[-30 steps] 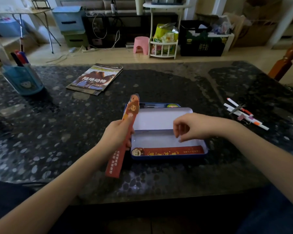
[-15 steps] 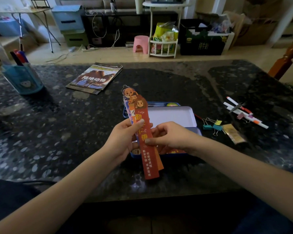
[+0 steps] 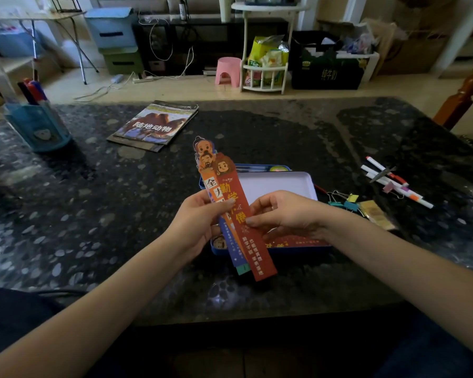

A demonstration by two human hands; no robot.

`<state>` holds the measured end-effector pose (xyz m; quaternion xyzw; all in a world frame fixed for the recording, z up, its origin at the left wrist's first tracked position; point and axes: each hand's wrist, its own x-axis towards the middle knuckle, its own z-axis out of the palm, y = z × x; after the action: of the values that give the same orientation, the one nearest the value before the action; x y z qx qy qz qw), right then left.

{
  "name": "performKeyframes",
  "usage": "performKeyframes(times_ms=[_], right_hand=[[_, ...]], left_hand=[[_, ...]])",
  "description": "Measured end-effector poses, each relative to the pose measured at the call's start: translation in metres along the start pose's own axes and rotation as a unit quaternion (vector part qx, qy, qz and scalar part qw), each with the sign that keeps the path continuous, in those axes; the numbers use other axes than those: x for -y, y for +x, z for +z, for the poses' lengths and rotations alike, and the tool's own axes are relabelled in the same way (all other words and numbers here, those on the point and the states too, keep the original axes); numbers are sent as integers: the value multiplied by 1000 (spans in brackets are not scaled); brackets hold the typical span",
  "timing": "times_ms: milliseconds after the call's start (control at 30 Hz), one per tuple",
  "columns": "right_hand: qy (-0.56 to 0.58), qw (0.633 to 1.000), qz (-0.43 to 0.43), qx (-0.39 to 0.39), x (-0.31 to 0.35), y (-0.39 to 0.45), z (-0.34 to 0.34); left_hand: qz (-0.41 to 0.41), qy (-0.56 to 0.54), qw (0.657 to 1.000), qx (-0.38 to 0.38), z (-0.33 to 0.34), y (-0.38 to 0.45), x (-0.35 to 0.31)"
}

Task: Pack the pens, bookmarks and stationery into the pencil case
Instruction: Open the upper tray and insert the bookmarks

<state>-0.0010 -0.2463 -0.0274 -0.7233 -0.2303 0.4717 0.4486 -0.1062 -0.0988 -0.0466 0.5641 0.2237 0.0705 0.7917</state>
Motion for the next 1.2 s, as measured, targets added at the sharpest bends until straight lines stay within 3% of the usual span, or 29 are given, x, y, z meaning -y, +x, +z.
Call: performKeyframes(times_ms=[200,300,433,600,733,1000,1200], right_hand=[[-58,998,0,-9,4,1,-6],[-127,988,-28,-85,5,1,-15],[-292,936,-85,-174,8,1,-40],[-406,906,-38,-119,7,0,-60],[-426,903,-28,-54,2,-1,-57],[-406,912,-50,-18,-9,9,-40],[-403,915,-31,6,-12,12,-39]], left_hand=[[5,7,999,-34,-4,4,5],[13,-1,999,-51,-7,7,3],[30,-23,995,-93,-13,10,-5],[110,65,983,-135,-23,13,-13],[143,122,972,-140,-27,15,-18],[17,236,969,-73,-32,19,-22],[-7,280,959,-28,-29,17,-18]])
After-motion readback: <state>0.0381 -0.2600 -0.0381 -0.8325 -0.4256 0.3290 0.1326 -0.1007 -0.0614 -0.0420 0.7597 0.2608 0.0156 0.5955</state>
